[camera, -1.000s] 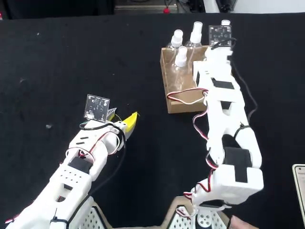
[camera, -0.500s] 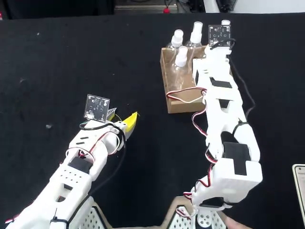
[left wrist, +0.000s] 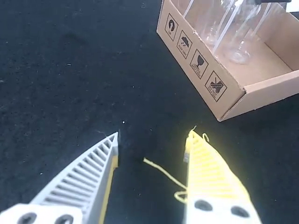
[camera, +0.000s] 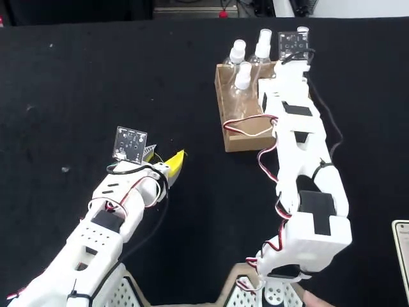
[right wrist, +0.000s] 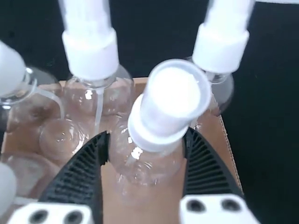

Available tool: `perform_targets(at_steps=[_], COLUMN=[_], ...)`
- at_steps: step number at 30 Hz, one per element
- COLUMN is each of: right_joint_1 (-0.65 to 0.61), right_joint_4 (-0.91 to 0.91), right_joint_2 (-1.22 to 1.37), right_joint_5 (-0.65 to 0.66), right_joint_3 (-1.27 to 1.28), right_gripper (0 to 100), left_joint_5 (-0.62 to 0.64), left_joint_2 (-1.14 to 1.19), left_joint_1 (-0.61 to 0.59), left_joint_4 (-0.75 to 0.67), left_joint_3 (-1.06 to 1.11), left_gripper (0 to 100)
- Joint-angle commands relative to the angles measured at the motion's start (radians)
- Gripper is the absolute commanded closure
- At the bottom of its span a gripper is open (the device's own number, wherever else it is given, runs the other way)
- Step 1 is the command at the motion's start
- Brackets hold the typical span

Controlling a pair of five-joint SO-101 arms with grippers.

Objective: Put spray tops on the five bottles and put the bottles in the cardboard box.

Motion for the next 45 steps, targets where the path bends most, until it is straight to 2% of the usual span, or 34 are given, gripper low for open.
perform_targets(at_steps=[1, 14, 21, 39, 45], right_joint_1=[-0.005, -0.005, -0.005, -0.023, -0.028], right_joint_4=[0.009, 0.017, 0.043, 0.095, 0.100], right_joint_2=[-0.031, -0.031, -0.031, -0.045, -0.076], right_joint_5=[0.064, 0.068, 0.068, 0.068, 0.068], right_joint_3=[-0.044, -0.042, -0.030, -0.033, -0.028], right_gripper=[89.9, 89.7, 75.9, 75.1, 61.2], left_joint_5=[0.000, 0.000, 0.000, -0.002, -0.002], left_joint_2=[-0.009, -0.009, -0.009, -0.008, -0.008], left_joint_1=[0.008, 0.008, 0.008, 0.004, 0.004], left_joint_4=[-0.023, -0.026, -0.026, -0.026, -0.026], left_joint_3=[-0.015, -0.013, -0.013, -0.015, -0.015], left_gripper=[78, 78, 78, 78, 78])
